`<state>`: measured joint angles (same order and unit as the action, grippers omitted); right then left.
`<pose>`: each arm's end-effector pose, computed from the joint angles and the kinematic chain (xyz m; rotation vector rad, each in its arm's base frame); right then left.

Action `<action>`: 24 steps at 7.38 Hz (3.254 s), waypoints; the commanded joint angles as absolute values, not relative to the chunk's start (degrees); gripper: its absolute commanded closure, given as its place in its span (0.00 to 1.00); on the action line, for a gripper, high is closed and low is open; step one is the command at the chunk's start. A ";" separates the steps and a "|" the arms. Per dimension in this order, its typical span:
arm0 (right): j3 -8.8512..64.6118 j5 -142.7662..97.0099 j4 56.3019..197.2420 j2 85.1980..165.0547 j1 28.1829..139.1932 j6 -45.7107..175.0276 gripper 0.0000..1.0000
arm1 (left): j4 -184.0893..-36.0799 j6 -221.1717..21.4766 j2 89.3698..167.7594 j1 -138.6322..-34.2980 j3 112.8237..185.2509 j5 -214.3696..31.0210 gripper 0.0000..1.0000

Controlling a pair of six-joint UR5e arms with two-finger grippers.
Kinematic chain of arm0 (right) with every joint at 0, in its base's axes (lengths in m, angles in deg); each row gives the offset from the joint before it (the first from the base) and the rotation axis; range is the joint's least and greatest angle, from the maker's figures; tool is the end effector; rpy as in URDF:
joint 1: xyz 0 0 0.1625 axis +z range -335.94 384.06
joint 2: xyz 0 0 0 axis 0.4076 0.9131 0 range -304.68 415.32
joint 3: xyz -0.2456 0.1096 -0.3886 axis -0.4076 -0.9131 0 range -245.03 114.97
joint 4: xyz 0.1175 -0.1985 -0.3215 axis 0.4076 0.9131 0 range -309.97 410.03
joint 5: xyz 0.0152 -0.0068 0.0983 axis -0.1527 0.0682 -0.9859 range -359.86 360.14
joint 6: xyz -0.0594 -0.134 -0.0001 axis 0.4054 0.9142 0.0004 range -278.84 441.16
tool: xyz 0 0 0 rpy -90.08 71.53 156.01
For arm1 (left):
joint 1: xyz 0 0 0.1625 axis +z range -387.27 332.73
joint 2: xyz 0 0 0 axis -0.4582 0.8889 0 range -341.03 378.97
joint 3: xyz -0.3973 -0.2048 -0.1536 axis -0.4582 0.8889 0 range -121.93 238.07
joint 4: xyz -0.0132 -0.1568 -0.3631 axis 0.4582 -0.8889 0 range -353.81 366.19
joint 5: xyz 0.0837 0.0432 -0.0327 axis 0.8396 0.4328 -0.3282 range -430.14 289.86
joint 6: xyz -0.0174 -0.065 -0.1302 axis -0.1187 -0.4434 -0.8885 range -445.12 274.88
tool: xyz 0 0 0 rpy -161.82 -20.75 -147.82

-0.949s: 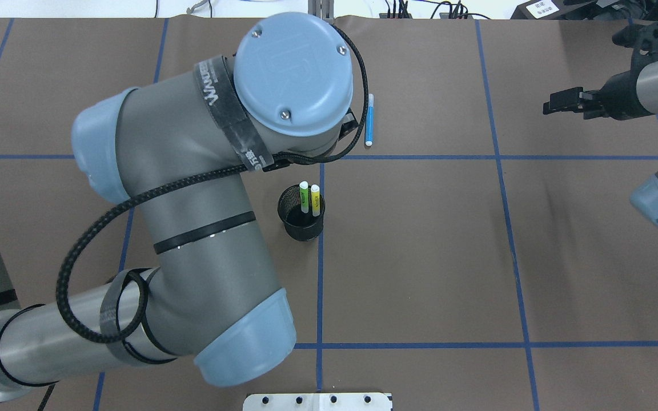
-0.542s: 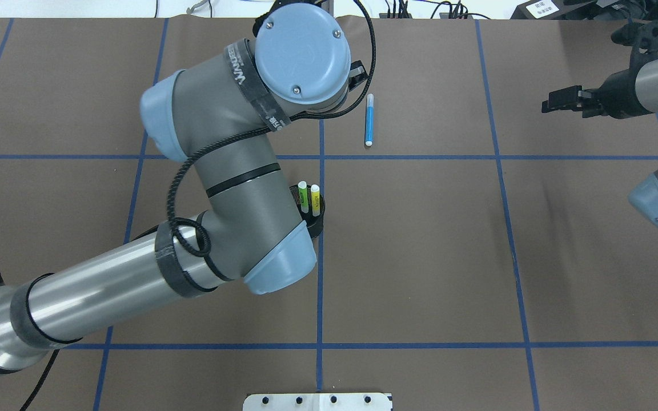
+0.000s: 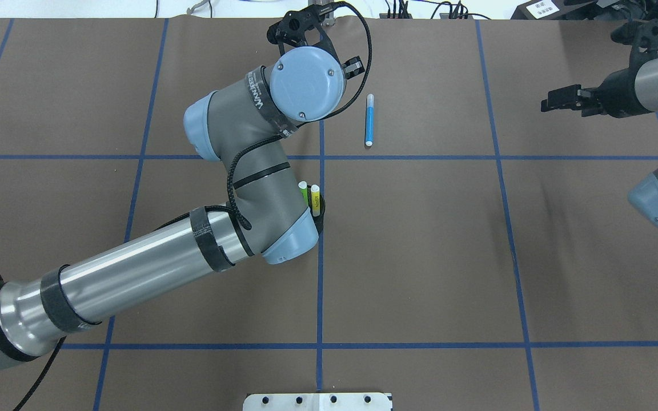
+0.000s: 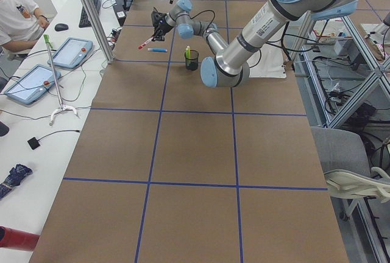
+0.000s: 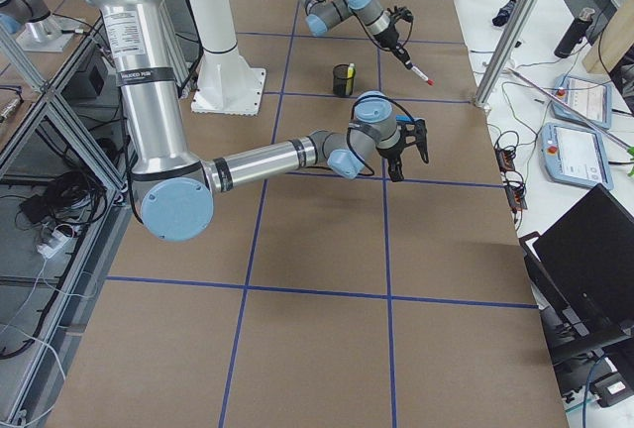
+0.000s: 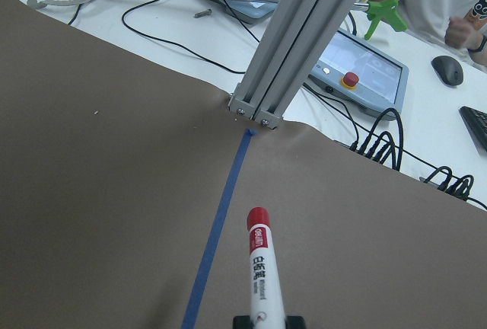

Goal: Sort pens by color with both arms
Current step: 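Lift the red-capped marker out and carry it beside the blue marker, then place the red-capped marker next to the blue marker and withdraw the left gripper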

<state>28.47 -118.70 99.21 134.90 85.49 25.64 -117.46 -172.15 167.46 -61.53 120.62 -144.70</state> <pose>-0.2363 -0.5652 0.5305 0.3826 -0.9695 0.1868 0.6407 -0.6449 0.1876 0.5966 1.0051 -0.6358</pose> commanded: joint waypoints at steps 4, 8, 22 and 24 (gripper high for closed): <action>28.66 -118.68 99.24 134.95 85.41 25.61 0.01 | -121.33 -171.26 171.20 -59.79 111.33 -144.06 1.00; 28.40 -118.68 99.24 134.95 85.40 25.70 0.01 | -121.33 -167.92 171.20 -58.56 111.51 -144.50 0.46; 29.28 -115.87 127.35 104.56 69.25 0.65 0.04 | -102.17 -137.71 129.50 -87.36 161.14 -194.56 0.01; 29.19 -111.16 131.82 99.29 63.73 3.35 0.06 | -102.26 -130.75 124.37 -91.77 161.60 -198.01 0.01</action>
